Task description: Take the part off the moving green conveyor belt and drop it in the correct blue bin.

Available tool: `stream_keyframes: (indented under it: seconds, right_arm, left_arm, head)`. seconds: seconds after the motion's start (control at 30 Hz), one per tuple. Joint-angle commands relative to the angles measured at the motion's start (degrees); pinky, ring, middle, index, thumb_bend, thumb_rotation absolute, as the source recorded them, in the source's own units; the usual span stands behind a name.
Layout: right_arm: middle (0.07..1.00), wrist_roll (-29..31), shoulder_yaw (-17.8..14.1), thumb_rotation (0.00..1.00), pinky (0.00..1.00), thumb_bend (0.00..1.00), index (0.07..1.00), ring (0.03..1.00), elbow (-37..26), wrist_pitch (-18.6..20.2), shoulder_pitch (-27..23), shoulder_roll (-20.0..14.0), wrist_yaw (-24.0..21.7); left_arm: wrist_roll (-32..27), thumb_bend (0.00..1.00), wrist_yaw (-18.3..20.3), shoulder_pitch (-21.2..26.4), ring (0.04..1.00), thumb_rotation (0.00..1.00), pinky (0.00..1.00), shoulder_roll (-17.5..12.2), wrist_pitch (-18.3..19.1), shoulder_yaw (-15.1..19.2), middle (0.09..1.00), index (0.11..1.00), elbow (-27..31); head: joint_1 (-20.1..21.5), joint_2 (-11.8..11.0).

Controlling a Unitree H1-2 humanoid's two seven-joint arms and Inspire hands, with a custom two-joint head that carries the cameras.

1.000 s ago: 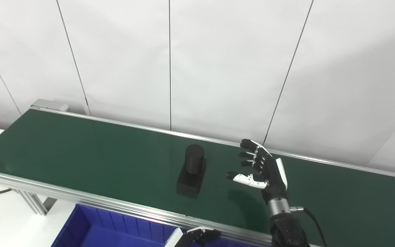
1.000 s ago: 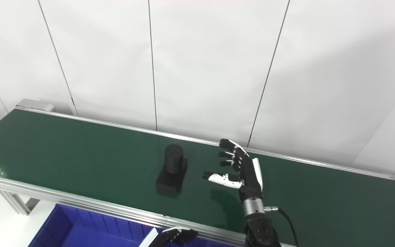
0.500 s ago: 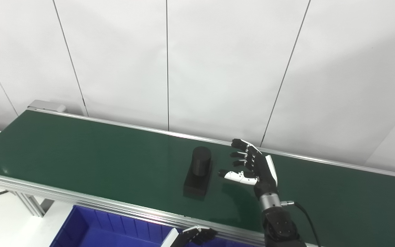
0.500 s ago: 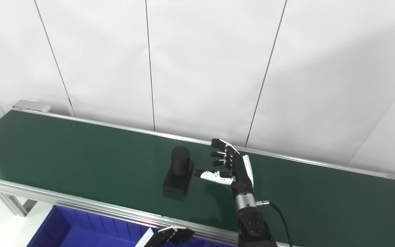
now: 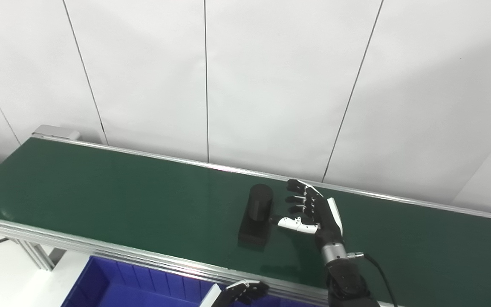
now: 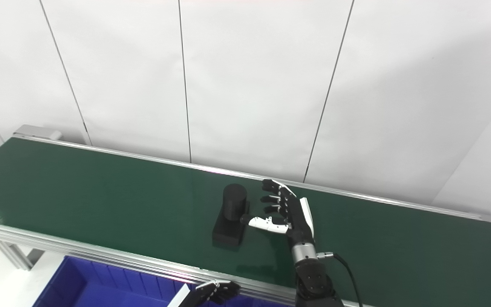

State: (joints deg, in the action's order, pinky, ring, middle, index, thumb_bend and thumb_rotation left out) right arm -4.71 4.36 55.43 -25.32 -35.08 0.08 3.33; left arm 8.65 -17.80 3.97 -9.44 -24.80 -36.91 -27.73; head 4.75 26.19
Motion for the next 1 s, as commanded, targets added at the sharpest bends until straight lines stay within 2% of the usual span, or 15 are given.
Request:
stream_keyframes:
  seconds: [0.0, 0.5, 0.87, 0.97]
  right_arm:
    - [0.782, 0.09, 0.23, 0.17, 0.57, 0.98, 0.769, 0.681, -0.15, -1.57, -3.45, 0.15, 0.88]
    - [0.779, -0.28, 0.66, 0.14, 0.58, 0.96, 0.763, 0.683, 0.39, -1.57, -3.68, 0.34, 1.17]
    - [0.775, -0.61, 1.09, 0.15, 0.57, 0.97, 0.759, 0.68, -0.07, -1.56, -3.87, 0.1, 1.74]
    - [0.74, -0.06, 0.46, 0.12, 0.56, 0.95, 0.722, 0.662, -0.47, -1.58, -3.58, 0.41, 2.24]
  left_arm:
    - [-0.53, 1.0, 0.19, 0.26, 0.784, 0.13, 0.71, -0.09, -2.12, 0.6, 0.808, 0.759, 1.72]
    - [-0.51, 1.0, 0.7, -0.07, 0.786, 0.13, 0.71, -0.04, -2.12, 1.13, 0.811, 0.764, 2.24]
    - [-0.62, 1.0, 0.75, -0.07, 0.789, 0.12, 0.71, -0.05, -2.12, 1.04, 0.81, 0.759, 2.21]
    - [-0.61, 1.0, 0.83, -0.1, 0.788, 0.12, 0.71, -0.1, -2.12, 1.08, 0.81, 0.761, 2.32]
  head:
    - [-0.03, 0.07]
    - [0.02, 0.59]
    - [0.04, 0.85]
    - [0.06, 1.08]
